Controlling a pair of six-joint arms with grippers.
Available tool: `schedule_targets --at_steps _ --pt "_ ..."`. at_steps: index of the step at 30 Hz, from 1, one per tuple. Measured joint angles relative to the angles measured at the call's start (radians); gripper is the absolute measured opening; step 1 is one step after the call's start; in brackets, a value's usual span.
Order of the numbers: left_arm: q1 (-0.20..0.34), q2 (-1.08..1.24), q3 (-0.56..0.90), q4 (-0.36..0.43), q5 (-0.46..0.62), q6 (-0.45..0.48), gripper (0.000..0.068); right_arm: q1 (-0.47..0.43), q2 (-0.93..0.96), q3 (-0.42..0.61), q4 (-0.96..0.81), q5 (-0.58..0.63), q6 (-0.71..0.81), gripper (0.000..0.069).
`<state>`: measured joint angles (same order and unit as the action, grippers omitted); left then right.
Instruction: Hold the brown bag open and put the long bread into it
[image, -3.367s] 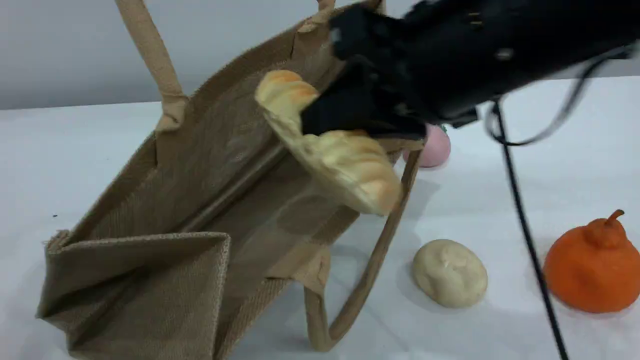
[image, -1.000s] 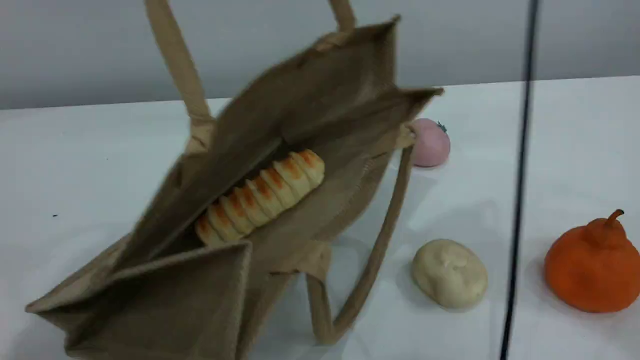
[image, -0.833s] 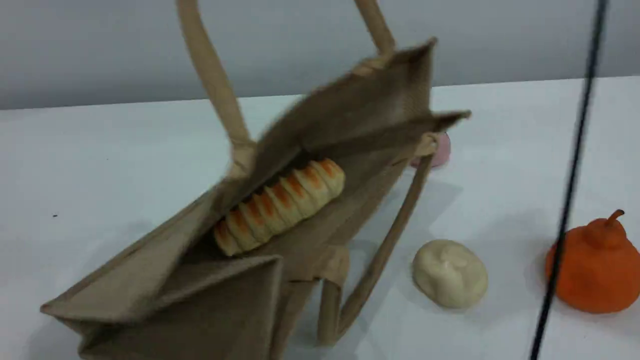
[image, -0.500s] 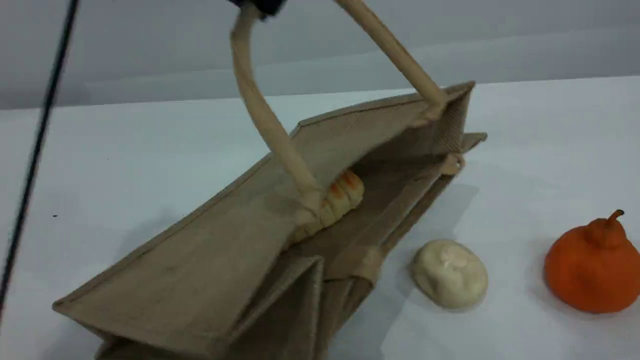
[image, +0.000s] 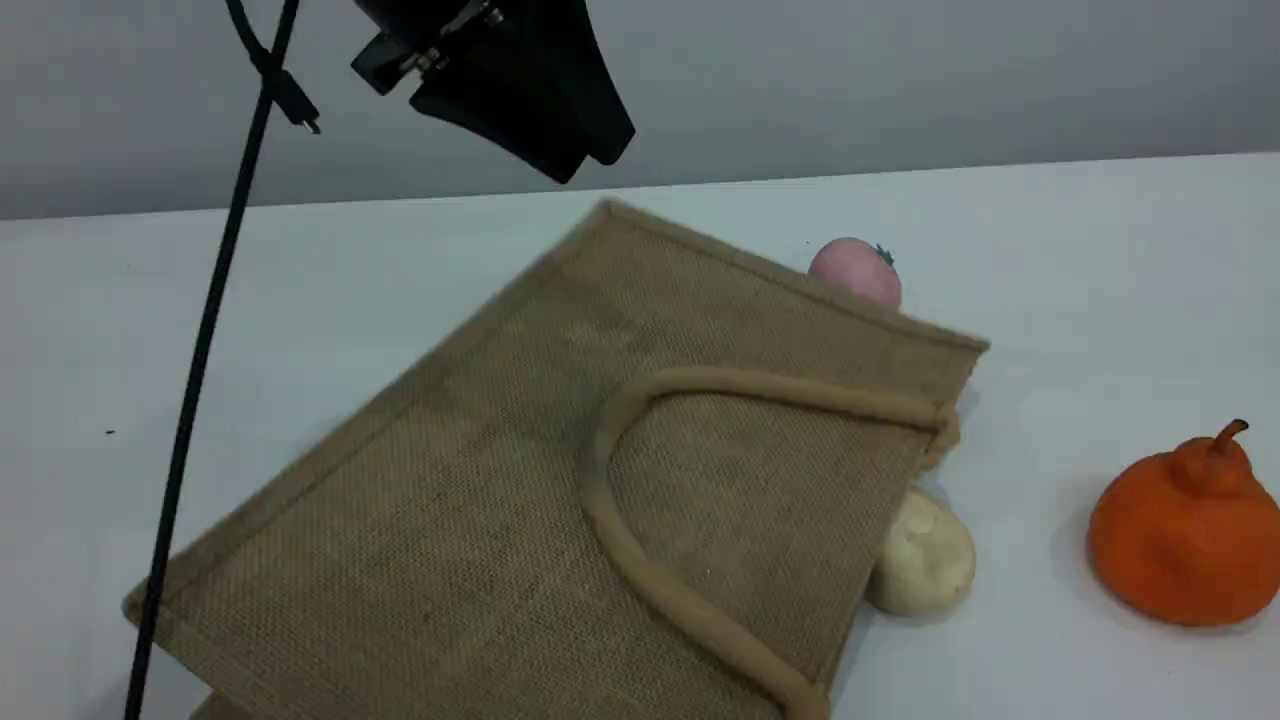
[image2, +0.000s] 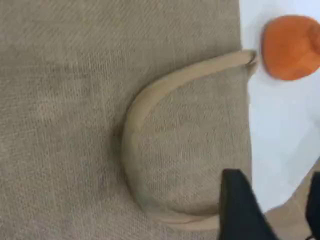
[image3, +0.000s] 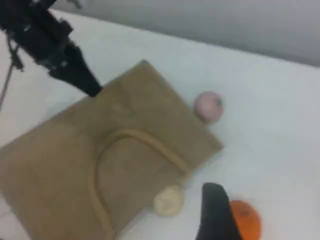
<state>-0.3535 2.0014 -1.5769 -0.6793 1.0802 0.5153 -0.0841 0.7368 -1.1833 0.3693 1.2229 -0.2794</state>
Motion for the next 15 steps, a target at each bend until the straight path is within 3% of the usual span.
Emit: schedule_targets --at_steps 6,15 --pt "0.000 -0.005 0.000 0.002 0.095 0.000 0.0426 0.000 -0.072 0.000 -0.080 0.003 0.049 0.0390" --pt "0.001 -0.178 0.000 0.086 0.143 0.000 0.0440 0.004 -0.155 0.031 -0.107 -0.002 0.110 0.0390"
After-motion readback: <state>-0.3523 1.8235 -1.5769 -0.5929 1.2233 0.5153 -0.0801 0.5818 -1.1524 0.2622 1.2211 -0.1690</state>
